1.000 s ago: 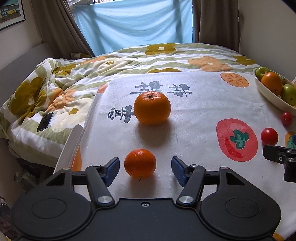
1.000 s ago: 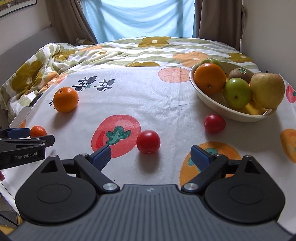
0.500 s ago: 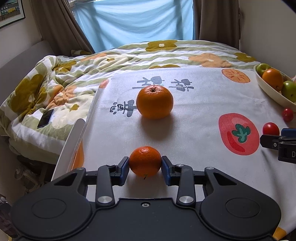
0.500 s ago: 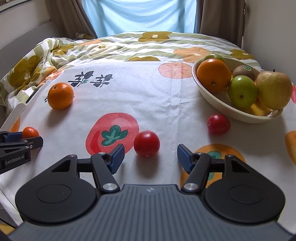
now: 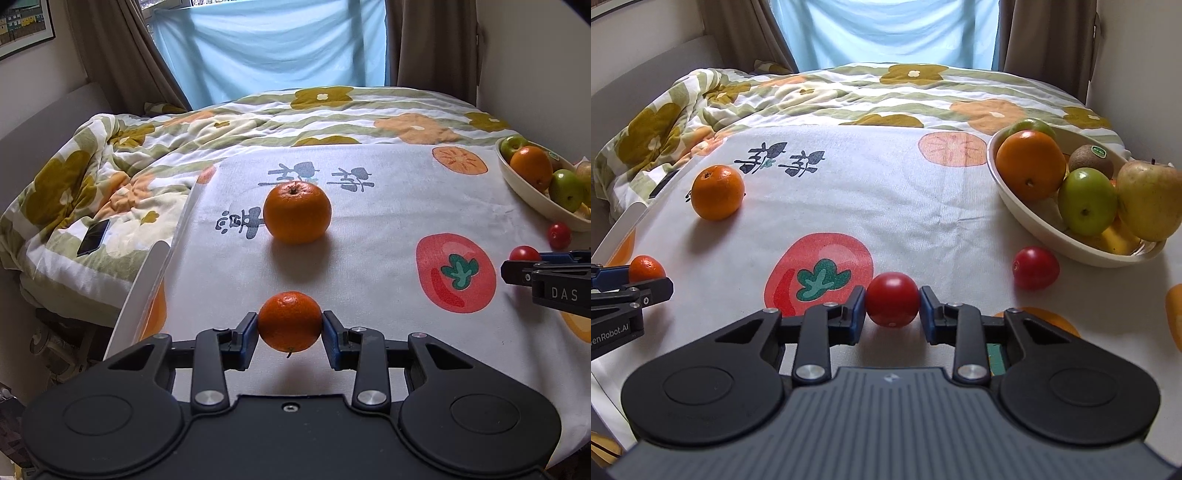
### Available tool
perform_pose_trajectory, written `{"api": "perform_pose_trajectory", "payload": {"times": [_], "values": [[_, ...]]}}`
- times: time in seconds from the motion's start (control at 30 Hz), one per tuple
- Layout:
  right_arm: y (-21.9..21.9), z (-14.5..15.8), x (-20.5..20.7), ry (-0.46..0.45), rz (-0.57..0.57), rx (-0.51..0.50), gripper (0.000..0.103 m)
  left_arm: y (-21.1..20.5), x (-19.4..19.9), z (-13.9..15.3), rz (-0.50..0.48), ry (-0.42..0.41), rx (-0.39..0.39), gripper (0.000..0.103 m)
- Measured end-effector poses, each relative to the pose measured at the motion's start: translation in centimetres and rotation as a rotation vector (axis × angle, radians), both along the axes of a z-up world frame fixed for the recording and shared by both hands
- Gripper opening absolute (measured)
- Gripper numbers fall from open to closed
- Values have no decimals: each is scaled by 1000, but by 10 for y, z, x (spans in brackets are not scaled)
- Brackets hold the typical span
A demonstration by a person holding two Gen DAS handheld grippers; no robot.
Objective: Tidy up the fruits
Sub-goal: 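Carry the orange and tomato over the bowl and lower them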
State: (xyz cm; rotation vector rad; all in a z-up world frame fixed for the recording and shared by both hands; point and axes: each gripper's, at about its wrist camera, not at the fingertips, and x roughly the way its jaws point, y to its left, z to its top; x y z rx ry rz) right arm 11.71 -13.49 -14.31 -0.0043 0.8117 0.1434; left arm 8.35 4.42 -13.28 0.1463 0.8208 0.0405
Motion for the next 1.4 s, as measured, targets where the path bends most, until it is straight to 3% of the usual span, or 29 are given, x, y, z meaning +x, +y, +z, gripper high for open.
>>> {"api": "perform_pose_trajectory", "payload": {"times": [0.37, 0.73, 1.07, 1.4], "values": [[-21, 51, -18, -39, -26, 50, 45, -34, -11, 52, -79, -40, -48, 40], [-97, 94, -24, -50, -72, 67, 45, -107, 4, 92, -154, -91, -88, 40], [-192, 110, 5, -69, -108, 41, 45, -199, 45, 103, -206, -109, -120, 40], [-253, 102, 58, -75, -88, 31, 45, -269, 102, 85, -234, -80, -114, 40]]}}
